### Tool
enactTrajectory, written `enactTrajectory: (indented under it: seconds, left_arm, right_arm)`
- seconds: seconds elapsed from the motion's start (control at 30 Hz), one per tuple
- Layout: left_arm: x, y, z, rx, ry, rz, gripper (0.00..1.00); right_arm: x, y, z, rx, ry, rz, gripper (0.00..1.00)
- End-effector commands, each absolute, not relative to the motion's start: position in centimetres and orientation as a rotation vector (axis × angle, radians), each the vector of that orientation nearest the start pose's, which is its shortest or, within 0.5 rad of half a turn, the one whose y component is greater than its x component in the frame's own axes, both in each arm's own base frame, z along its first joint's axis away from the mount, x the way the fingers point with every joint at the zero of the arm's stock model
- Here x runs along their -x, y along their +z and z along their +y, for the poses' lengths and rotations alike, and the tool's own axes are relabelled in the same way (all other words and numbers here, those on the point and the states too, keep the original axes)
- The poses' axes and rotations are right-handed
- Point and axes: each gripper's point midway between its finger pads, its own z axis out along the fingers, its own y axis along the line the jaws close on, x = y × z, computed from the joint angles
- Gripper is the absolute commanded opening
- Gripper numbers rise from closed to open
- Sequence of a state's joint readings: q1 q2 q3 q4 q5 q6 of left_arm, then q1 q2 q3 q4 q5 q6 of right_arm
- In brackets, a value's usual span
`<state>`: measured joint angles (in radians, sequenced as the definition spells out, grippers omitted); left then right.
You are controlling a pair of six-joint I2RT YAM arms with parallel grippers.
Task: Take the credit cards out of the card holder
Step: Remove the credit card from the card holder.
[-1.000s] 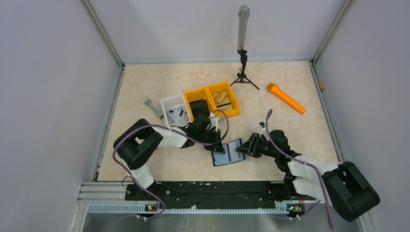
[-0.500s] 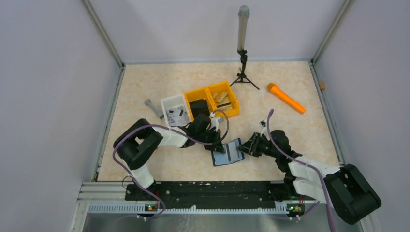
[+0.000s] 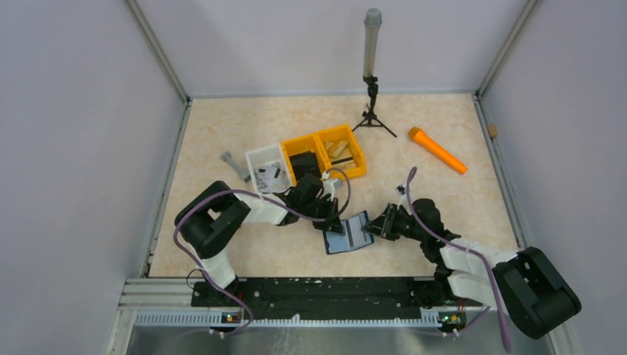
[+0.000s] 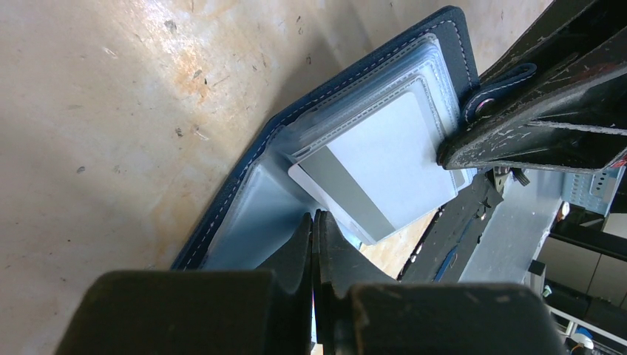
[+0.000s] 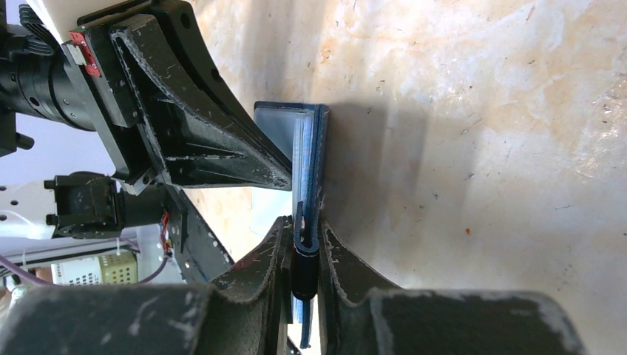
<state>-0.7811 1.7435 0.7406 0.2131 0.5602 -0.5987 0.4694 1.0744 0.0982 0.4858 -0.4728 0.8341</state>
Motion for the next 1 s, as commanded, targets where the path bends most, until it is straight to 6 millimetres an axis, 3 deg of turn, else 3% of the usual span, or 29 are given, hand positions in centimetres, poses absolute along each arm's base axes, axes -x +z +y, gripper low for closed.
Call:
enactTrajectory:
  seconds: [0.0, 0.23, 0.3, 0.6, 0.77, 0.97]
  left_arm:
    - [-18.8, 2.3, -34.3, -0.570, -1.223, 2.554, 0.00]
    - [-18.7, 2.7, -33.9, -0.556, -1.217, 2.541, 0.00]
    - [-18.6, 3.7, -33.7, -0.544, -1.239, 2.507, 0.00]
    - [-18.5, 9.3, -32.7, -0.422, -1.480, 2.322, 0.06]
    - [-18.9, 13.4, -31.7, -0.280, -1.648, 2.126, 0.07]
    - [-18.2, 17.1, -31.8, -0.287, -1.778, 1.981, 0.13]
  right_arm:
    - [-19.3, 6.9, 21.9, -0.047, 1.269, 2.180, 0.00]
    - [-19.4, 7.6, 22.1, -0.083, 1.305, 2.166, 0.00]
    - [-19.6, 8.4, 22.3, -0.103, 1.340, 2.141, 0.00]
    - [-19.7, 12.9, 22.9, -0.189, 1.506, 1.992, 0.00]
    - [-19.6, 14.3, 22.6, -0.218, 1.532, 1.946, 0.00]
    - [-19.1, 16.0, 22.5, -0.232, 1.589, 1.888, 0.00]
